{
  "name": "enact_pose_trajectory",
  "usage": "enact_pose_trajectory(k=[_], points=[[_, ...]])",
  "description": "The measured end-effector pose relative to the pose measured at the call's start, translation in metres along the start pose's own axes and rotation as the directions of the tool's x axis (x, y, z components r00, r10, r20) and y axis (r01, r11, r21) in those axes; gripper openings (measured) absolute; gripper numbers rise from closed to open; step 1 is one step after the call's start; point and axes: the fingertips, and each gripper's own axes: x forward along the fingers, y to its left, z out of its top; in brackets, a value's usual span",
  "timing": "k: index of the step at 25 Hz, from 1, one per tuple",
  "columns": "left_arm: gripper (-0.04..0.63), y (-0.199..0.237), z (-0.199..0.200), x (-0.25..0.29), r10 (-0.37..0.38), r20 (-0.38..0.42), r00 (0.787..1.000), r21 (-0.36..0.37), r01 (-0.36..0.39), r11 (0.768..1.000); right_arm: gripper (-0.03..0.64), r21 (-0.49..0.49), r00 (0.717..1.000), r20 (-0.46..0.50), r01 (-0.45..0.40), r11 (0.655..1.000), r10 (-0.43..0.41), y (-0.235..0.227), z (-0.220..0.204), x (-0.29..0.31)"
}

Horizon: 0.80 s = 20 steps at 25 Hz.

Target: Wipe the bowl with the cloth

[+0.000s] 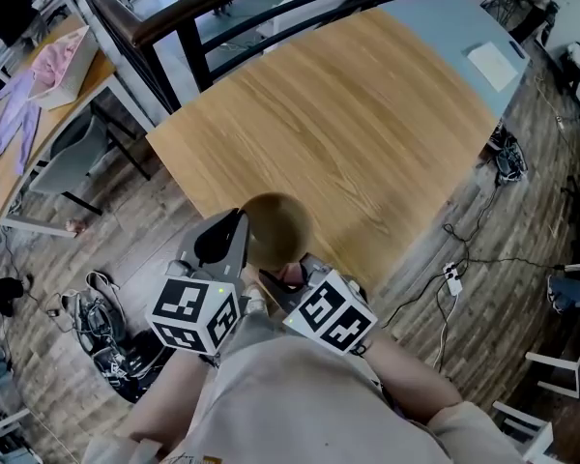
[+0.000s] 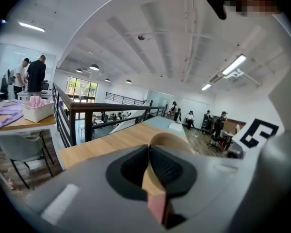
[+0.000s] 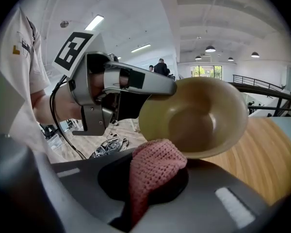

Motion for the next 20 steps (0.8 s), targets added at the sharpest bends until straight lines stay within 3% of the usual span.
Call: enact_pose_trajectory(k=[4, 7, 17, 20], points=[[0.014, -0.005, 0.001, 0.001, -0.025, 0.015, 1.0, -0.075, 0.027, 0.997, 0.015, 0.073, 0.996, 0.067, -0.065, 0.995, 0.06, 0.014, 0.012, 0.011], [0.014, -0.007, 0.0, 0.001, -0.025, 0.02, 0.999, -0.092, 0.027, 0.995, 0.014, 0.133, 0.991, 0.113, -0.087, 0.987, 0.072, 0.018, 0.018, 0.014], [0.014, 0.007, -0.01, 0.0, -0.006, -0.028, 1.0, -0.021, 0.006, 1.0, 0.015, 0.112, 0.994, 0.07, 0.077, 0.991, -0.085, -0.028, -0.003, -0.007], [0.014, 0.01, -0.011, -0.001, 0.009, -0.037, 0.999, 0.02, -0.008, 1.0, 0.015, 0.056, 0.989, 0.036, 0.143, 0.988, -0.145, -0.041, -0.008, -0.015]])
